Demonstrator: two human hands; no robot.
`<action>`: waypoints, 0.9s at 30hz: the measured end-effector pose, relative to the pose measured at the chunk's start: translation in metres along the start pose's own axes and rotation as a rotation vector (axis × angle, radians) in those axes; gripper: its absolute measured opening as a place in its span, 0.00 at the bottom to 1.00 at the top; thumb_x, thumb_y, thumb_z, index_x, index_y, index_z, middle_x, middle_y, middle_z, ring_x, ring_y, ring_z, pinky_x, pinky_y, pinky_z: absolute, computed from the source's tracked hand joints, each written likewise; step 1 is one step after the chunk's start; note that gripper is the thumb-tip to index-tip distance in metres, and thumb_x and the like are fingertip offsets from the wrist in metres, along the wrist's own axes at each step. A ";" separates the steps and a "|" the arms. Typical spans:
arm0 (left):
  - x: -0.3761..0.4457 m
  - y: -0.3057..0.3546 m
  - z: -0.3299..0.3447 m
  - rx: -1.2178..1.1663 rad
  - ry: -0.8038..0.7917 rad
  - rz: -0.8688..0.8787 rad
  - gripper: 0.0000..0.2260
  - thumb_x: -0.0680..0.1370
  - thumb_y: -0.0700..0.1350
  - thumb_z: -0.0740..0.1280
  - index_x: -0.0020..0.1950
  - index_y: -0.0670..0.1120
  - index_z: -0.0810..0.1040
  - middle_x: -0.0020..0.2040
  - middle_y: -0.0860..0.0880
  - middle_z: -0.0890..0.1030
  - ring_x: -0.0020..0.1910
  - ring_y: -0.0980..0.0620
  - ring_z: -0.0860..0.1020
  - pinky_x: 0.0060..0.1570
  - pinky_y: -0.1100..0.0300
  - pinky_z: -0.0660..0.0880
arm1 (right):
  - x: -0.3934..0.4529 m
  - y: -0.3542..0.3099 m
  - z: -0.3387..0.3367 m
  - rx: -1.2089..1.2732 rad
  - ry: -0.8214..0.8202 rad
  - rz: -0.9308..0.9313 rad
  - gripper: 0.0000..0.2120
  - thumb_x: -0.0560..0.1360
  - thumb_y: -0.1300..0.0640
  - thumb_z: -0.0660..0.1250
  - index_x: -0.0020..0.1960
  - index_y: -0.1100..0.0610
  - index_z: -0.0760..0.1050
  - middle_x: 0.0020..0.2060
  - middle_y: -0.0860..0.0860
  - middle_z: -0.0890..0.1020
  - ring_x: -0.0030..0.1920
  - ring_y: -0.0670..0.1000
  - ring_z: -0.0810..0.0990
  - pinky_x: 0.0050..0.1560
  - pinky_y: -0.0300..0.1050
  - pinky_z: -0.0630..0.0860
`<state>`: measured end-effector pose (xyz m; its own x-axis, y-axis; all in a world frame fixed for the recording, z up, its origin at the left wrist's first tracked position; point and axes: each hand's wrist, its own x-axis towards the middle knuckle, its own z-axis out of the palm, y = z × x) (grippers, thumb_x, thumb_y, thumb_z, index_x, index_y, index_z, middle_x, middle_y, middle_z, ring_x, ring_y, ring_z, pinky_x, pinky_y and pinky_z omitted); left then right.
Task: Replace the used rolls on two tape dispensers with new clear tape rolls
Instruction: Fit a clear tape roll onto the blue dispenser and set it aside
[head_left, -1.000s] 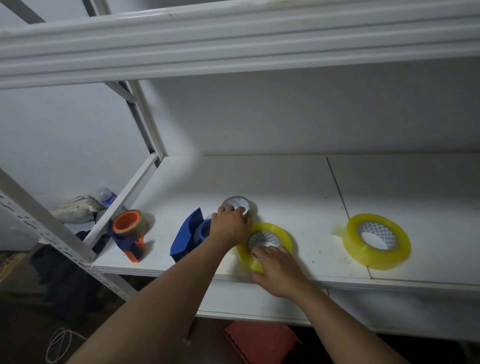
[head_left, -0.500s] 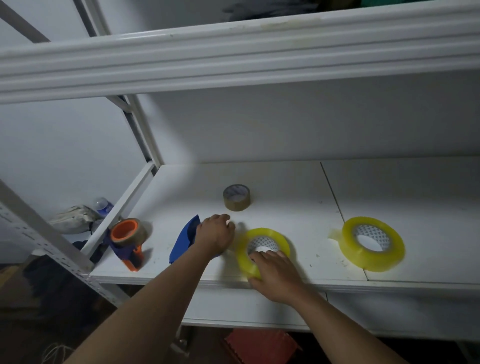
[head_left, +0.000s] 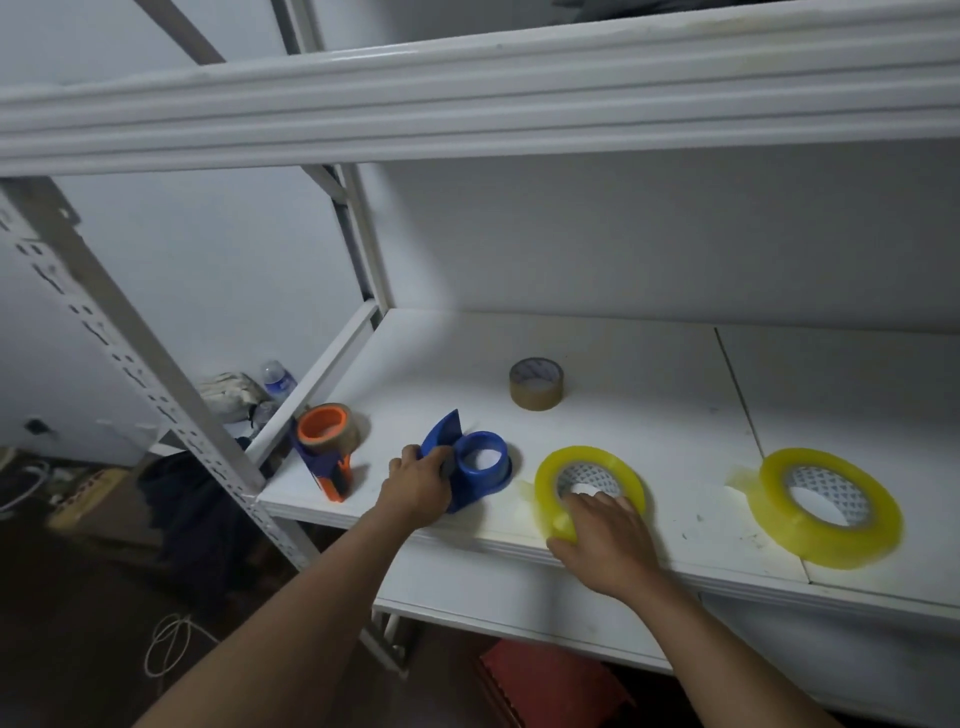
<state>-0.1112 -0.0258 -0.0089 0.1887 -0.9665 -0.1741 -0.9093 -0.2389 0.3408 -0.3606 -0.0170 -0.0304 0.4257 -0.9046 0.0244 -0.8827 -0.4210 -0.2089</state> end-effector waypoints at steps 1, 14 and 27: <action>0.001 -0.002 -0.001 -0.016 -0.039 0.031 0.17 0.82 0.46 0.54 0.70 0.54 0.68 0.66 0.42 0.67 0.62 0.38 0.68 0.64 0.48 0.67 | 0.000 -0.001 -0.002 0.057 0.012 0.021 0.26 0.75 0.42 0.61 0.68 0.54 0.66 0.60 0.51 0.78 0.62 0.55 0.72 0.62 0.49 0.63; 0.019 -0.020 -0.012 -0.448 0.111 0.306 0.17 0.76 0.43 0.61 0.64 0.52 0.75 0.66 0.47 0.69 0.68 0.45 0.68 0.66 0.55 0.65 | 0.007 -0.051 -0.010 0.205 0.081 -0.121 0.26 0.70 0.35 0.52 0.57 0.51 0.72 0.50 0.46 0.78 0.55 0.50 0.74 0.56 0.40 0.52; -0.007 -0.042 -0.004 -0.503 0.070 0.497 0.20 0.75 0.56 0.54 0.62 0.53 0.75 0.59 0.55 0.78 0.58 0.56 0.73 0.58 0.58 0.71 | 0.019 -0.077 -0.018 -0.054 -0.028 -0.045 0.23 0.74 0.43 0.65 0.64 0.53 0.69 0.58 0.51 0.72 0.59 0.55 0.70 0.58 0.48 0.67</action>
<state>-0.0724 -0.0097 -0.0184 -0.1650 -0.9721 0.1666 -0.6156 0.2335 0.7527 -0.2880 -0.0024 0.0036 0.4696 -0.8828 0.0054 -0.8718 -0.4647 -0.1551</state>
